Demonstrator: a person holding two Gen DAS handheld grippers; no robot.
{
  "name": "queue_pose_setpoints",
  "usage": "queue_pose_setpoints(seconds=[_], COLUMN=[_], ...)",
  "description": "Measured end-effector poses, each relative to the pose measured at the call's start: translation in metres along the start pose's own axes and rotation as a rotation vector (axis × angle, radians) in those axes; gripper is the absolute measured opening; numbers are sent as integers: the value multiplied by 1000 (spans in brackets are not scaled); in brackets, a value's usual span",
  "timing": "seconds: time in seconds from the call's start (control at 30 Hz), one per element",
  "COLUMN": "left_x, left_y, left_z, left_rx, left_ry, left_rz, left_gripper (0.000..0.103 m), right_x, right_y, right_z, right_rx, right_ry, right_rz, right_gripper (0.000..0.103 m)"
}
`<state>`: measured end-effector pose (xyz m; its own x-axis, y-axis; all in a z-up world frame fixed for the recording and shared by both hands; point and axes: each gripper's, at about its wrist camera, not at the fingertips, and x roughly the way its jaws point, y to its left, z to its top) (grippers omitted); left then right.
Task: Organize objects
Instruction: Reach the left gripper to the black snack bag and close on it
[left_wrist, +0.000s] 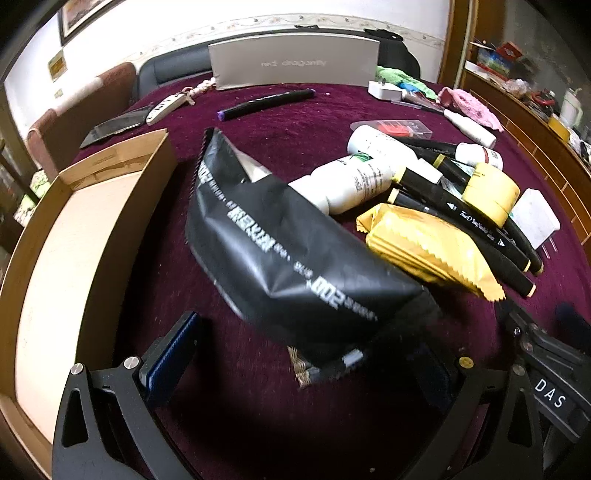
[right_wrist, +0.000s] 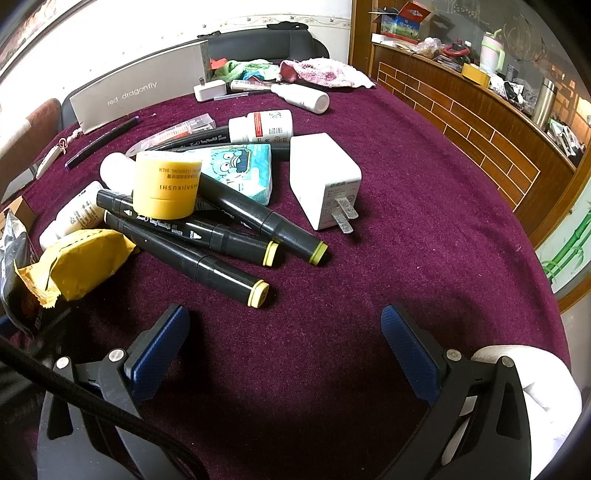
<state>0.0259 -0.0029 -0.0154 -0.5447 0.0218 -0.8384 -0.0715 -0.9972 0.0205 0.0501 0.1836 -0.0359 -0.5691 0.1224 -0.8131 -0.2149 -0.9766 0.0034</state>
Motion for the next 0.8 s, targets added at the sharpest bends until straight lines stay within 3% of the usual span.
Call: queue_pose_setpoints(seconds=[0.13,0.33,0.57,0.7,0.8], left_x=[-3,-5,-8,-7,-11], left_y=[-1,3,0,3,8], left_z=[-4,-8,-12,-9,-13], left_rx=[-30,-2,-30,41,95], left_ry=[-7,21,-2,49,81], left_rz=[26,-15,14,-32,-77], left_gripper=[102,101,102,102,101], right_x=[0,0,1,2,-1], right_y=[0,1,2,1,-9], right_z=[0,0,4,3,3], right_rx=[-1,0,-2,-7,-70], right_ry=[0,0,0,4,39], right_rz=[-1,0,-4,7,87], right_gripper=[103,103,103,103,103])
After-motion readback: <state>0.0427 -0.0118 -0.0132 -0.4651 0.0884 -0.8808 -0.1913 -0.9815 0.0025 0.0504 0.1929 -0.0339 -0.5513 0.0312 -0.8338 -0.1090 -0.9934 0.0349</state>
